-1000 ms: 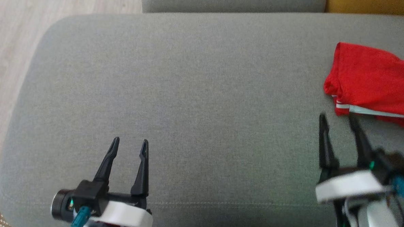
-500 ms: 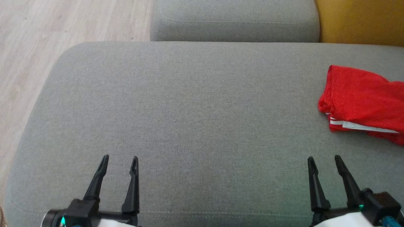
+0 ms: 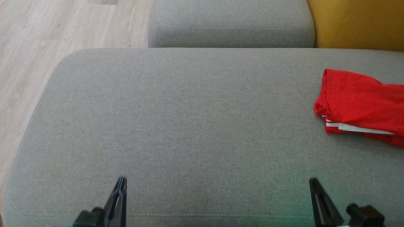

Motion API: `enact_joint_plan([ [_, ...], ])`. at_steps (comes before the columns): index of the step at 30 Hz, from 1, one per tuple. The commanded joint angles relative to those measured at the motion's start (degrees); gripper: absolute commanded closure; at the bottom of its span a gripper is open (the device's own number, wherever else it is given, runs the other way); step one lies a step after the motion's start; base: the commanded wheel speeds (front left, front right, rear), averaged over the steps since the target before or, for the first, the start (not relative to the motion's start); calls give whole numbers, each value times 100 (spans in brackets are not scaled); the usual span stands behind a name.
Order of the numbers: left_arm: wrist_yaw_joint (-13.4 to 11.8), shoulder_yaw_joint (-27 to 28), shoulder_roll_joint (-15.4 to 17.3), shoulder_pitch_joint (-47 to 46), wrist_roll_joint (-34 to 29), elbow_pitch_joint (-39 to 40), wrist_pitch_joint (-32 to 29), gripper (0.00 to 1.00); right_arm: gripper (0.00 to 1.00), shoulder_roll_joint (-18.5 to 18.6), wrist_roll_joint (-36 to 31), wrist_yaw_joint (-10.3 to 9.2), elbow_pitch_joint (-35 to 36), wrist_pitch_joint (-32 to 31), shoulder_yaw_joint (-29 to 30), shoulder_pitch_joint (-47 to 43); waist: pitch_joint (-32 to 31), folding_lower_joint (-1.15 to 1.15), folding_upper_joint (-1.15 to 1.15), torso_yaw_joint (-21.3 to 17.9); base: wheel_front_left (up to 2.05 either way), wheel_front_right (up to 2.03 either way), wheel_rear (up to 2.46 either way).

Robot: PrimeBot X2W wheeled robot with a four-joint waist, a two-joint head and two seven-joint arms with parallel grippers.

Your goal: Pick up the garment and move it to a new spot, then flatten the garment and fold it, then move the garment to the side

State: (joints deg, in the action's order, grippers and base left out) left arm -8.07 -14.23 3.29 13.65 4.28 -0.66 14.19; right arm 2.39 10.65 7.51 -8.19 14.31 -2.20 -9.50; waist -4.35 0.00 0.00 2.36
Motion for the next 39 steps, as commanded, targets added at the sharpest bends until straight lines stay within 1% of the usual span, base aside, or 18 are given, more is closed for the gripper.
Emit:
enact_joint_plan([
  [1,-1,4,1,4,59,16,-4,100,100,2,57,0,1,-8,-2,1,5,0,0,-2,0,0,0],
  [17,211,194,70,-265,1344,-170,-211,100,100,80,1250,0,-78,-217,24,216,65,0,0,-34,0,0,0],
  [39,483,449,129,-611,2895,-429,-487,100,100,147,2685,-1,-173,-501,90,476,140,0,0,-73,0,0,0],
])
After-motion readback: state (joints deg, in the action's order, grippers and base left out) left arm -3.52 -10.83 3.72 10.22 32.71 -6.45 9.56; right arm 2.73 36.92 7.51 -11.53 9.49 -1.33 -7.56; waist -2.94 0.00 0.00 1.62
